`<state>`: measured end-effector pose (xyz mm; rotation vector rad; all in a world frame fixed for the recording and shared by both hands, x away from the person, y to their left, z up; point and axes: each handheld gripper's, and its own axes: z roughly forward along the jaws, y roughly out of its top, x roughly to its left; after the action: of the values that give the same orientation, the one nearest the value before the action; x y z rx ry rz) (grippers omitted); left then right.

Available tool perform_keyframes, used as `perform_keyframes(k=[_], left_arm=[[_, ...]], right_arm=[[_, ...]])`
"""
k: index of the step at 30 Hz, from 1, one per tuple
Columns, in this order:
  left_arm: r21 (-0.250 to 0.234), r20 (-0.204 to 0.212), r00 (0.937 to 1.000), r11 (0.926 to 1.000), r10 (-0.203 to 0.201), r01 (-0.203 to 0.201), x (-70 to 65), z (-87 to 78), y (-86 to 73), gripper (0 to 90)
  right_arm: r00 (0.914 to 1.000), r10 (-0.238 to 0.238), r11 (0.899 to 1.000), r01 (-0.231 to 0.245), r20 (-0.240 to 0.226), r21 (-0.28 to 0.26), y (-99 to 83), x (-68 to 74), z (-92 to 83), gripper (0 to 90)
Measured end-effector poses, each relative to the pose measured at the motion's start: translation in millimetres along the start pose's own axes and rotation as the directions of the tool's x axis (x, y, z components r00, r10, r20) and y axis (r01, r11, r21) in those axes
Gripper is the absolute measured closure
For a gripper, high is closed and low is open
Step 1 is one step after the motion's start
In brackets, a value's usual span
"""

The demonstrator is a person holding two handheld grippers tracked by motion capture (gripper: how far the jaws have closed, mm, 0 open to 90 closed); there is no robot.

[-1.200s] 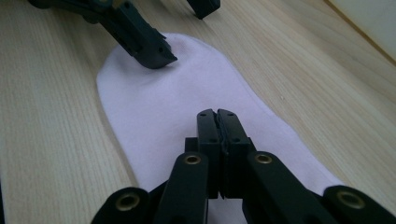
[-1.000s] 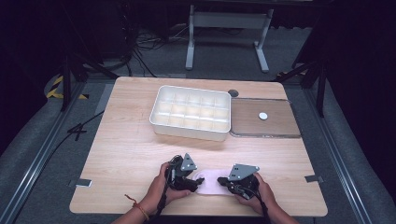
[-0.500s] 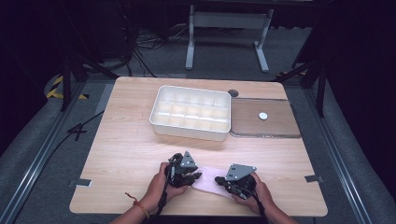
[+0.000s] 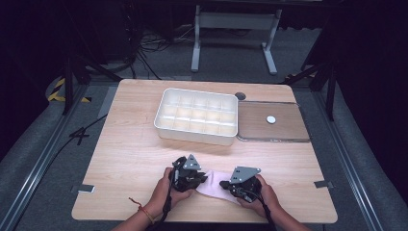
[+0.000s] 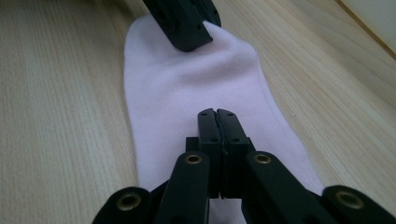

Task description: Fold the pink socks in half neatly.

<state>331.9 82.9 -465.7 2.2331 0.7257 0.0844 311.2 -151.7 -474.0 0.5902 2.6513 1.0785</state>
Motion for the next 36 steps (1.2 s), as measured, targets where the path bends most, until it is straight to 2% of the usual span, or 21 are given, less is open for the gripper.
perform_keyframes(k=[2,5,10,12,18,19,20,21,23,25,27,29,30,31,34,36], left_arm=[[-0.030,0.006,1.0000,0.9995,-0.004,0.005,-1.4,-4.5,2.6,81.9],[-0.050,0.016,0.9997,0.9986,0.017,-0.017,-3.1,-7.1,7.2,81.9],[-0.036,0.018,0.9994,0.9990,0.028,-0.028,-5.6,-1.9,11.8,81.8],[-0.031,0.017,0.9997,0.9994,0.016,-0.016,-5.6,-1.3,11.2,81.7],[-0.028,0.005,0.9999,0.9995,0.015,-0.015,-2.9,-3.6,9.6,81.8],[-0.027,0.005,0.9999,0.9995,0.014,-0.014,-3.5,-4.9,8.3,81.9],[-0.027,0.005,0.9999,0.9995,0.014,-0.014,-3.5,-4.9,8.3,81.9],[-0.016,0.003,0.9998,0.9997,0.021,-0.021,-3.0,-5.4,7.6,81.9],[-0.015,-0.001,0.9999,0.9997,0.017,-0.017,-2.7,-5.3,7.5,81.9],[-0.013,-0.003,0.9998,0.9997,0.022,-0.022,-1.6,-5.3,8.5,81.9],[-0.010,-0.014,0.9995,0.9995,0.028,-0.029,-2.8,-4.9,9.6,81.8],[-0.010,-0.014,0.9995,0.9996,0.027,-0.027,-4.9,-3.7,11.1,81.8],[0.000,-0.016,0.9989,0.9991,0.043,-0.043,-4.5,-4.2,12.0,81.8],[-0.004,-0.013,0.9992,0.9993,0.037,-0.037,-5.1,-3.7,12.5,81.8],[0.005,-0.013,0.9983,0.9984,0.057,-0.057,-5.7,-3.5,14.9,81.8],[0.003,-0.015,0.9985,0.9986,0.053,-0.053,-7.1,-3.2,17.0,81.8]], right_arm=[[1.0000,-0.003,1.000,0.003,-0.005,0.006,2.7,-1.4,1.7,90.0],[0.9999,0.002,1.000,-0.002,-0.011,0.003,5.1,-3.5,4.6,90.0],[0.9999,0.010,1.000,-0.010,-0.012,-0.006,6.5,-4.9,7.4,90.0],[1.0000,0.004,1.000,-0.004,-0.009,-0.007,6.6,-4.6,7.5,90.0],[1.0000,0.009,1.000,-0.009,0.000,-0.022,6.5,-8.0,3.9,90.0],[0.9996,0.030,0.998,-0.030,-0.002,-0.055,4.3,-13.5,-10.6,90.0],[0.9996,0.030,0.998,-0.030,-0.002,-0.055,4.3,-13.5,-10.6,90.0],[0.9991,0.041,0.996,-0.040,0.012,-0.075,0.4,-18.1,-26.7,90.0],[0.9990,0.041,0.996,-0.040,0.018,-0.079,-1.8,-19.5,-31.9,90.0],[0.9983,0.054,0.997,-0.052,0.021,-0.065,-9.5,-23.7,-42.9,90.0],[0.9978,0.065,0.997,-0.064,0.016,-0.040,-16.1,-24.5,-45.2,90.0],[0.9987,0.051,0.999,-0.050,0.010,-0.016,-18.0,-23.0,-41.7,90.0],[0.9994,0.031,1.000,-0.031,0.013,0.000,-17.5,-21.7,-38.3,90.0],[0.9997,0.022,1.000,-0.022,0.013,0.012,-17.0,-21.0,-35.4,90.0],[0.9998,0.013,0.999,-0.014,0.015,0.044,-17.2,-21.2,-27.3,90.0],[0.9997,0.011,0.999,-0.012,0.020,0.051,-18.5,-22.2,-24.6,90.0]])
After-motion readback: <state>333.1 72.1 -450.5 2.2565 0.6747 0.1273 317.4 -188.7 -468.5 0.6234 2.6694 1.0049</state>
